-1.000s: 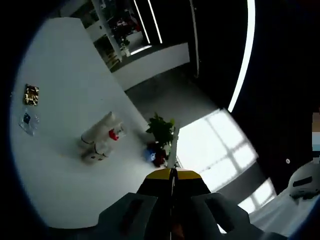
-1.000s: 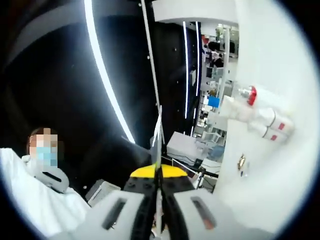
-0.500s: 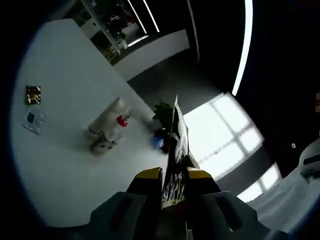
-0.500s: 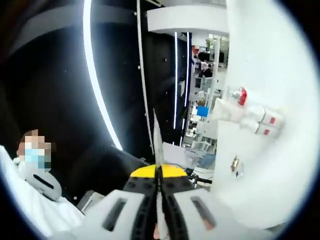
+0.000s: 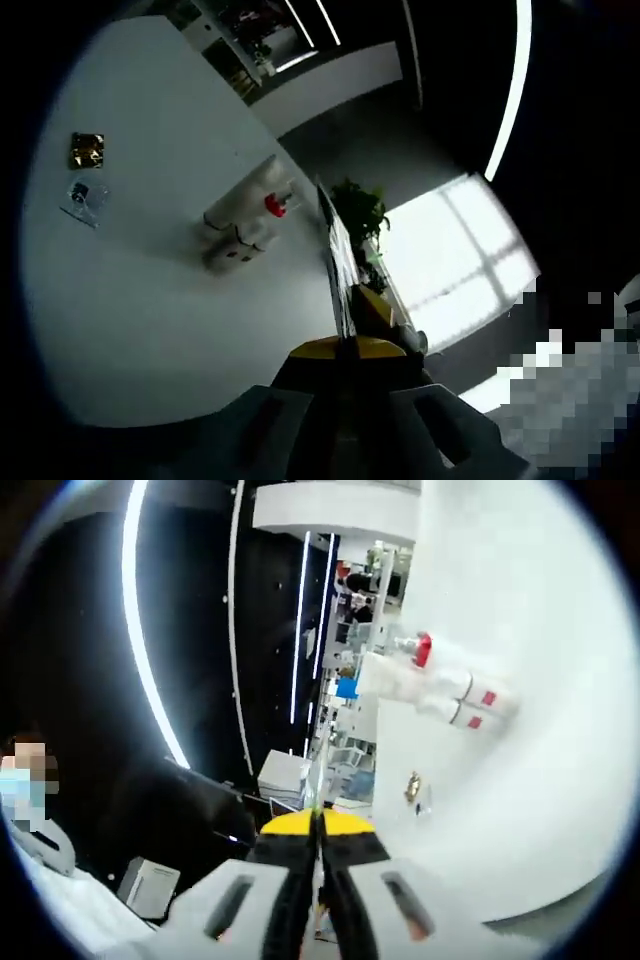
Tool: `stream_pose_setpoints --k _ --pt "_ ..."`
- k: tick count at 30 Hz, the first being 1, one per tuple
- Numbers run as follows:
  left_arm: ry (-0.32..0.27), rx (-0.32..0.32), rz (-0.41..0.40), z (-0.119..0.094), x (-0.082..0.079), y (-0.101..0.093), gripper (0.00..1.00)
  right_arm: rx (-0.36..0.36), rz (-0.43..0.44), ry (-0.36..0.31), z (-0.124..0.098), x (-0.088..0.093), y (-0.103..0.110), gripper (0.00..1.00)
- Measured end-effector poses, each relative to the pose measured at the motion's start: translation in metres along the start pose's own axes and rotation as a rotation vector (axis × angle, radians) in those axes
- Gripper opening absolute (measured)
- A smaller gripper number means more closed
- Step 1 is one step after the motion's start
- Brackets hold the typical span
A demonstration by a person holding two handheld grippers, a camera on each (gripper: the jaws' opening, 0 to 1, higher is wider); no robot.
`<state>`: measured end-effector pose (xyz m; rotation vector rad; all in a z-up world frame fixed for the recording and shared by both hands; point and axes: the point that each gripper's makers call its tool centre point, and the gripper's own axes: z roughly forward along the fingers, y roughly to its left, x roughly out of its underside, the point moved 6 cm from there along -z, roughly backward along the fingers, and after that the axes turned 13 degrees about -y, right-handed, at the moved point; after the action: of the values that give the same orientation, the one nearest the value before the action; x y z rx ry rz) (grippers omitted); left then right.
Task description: Arrange the skincare products in the storage area until every visible bottle or jar stands upright without overlapping.
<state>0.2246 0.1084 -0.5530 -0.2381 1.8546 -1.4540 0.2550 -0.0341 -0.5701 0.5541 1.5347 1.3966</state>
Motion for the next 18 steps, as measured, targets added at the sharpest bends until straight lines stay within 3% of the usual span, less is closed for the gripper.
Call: stream_pose_setpoints --k 5,9,13,18 --pt "-0.015 -0.036 -0.036 -0.006 -0.001 0.01 0.0 0.011 -0.16 0.077 0.006 0.006 -0.002 0.05" --pt "-0.062 -0.055 -0.076 -0.01 -0.004 0.017 0.0 0.004 -0.343 0.176 0.009 0.013 -0.003 0.12" --pt "-0.109 -0.073 -0.097 -0.011 -0.009 0.024 0.0 -0.021 -0.432 0.216 0.009 0.021 0.001 0.27" --pt "-0.123 -0.085 -0.095 -0.008 -0.013 0.031 0.0 -0.035 -0.56 0.243 0.009 0.026 -0.001 0.44"
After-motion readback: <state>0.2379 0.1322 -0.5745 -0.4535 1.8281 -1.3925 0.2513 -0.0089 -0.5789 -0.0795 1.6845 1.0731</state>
